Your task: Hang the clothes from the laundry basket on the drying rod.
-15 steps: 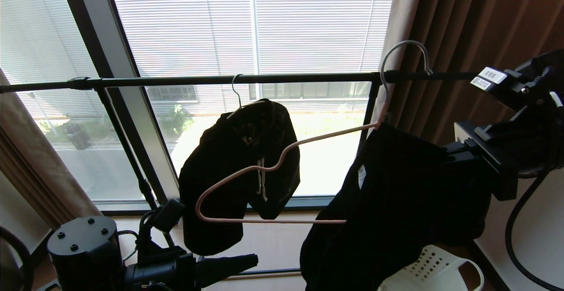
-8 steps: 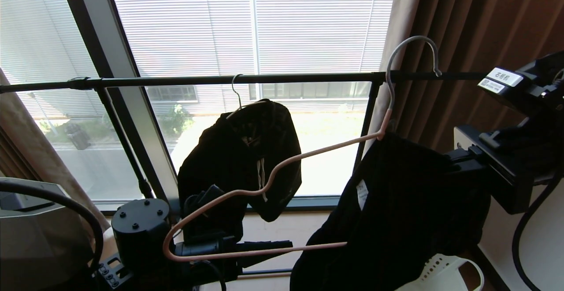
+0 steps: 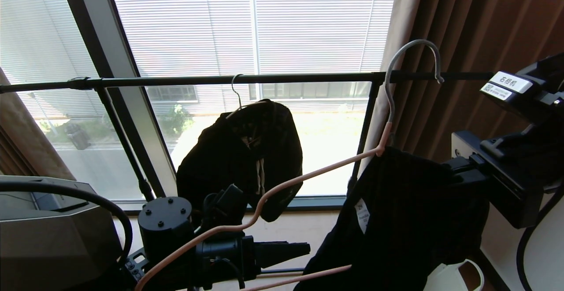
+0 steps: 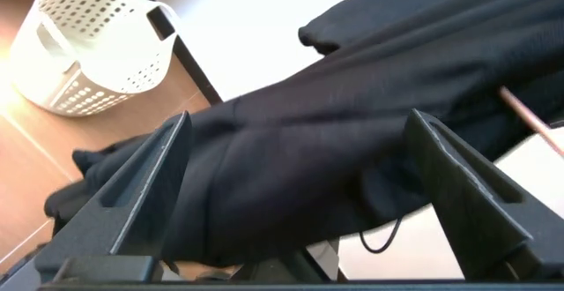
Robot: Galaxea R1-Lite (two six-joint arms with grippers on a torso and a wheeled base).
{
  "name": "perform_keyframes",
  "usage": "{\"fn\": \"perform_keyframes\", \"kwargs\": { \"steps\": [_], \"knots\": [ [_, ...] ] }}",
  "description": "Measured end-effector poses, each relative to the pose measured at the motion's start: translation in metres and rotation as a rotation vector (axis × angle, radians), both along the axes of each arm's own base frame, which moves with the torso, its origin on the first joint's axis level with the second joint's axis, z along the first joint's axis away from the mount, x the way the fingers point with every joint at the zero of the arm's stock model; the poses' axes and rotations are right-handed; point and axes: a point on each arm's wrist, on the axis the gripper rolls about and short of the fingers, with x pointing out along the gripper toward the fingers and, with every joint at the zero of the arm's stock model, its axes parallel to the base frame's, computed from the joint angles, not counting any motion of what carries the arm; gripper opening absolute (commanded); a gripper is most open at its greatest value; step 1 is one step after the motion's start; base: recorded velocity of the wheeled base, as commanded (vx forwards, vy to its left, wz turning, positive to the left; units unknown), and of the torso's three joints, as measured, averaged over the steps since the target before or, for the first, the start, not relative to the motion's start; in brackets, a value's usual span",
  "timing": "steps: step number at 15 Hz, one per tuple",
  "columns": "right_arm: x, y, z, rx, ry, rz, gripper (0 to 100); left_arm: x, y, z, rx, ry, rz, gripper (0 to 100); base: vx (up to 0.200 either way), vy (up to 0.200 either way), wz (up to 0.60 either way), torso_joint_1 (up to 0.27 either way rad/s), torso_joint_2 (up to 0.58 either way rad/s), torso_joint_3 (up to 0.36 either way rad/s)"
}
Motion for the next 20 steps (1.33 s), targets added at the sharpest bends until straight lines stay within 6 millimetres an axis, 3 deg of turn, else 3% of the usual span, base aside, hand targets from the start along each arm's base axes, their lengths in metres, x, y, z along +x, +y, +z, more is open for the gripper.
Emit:
{"fn": "perform_keyframes", "kwargs": {
  "steps": [10,20],
  "knots": [
    [0.004,0.004,-0.003,-0.002,0.008,0.011,0,-0.004,-0.019,0.001,-0.015,-0.021,-0.062,100,0.0,0.0,0.0,0.0,0.0,0.0],
    [0.021,-0.003,-0.009,0.0,0.001,-0.035,0,-0.007,-0.017,0.002,-0.014,-0.021,-0.062,100,0.0,0.0,0.0,0.0,0.0,0.0]
  ]
}}
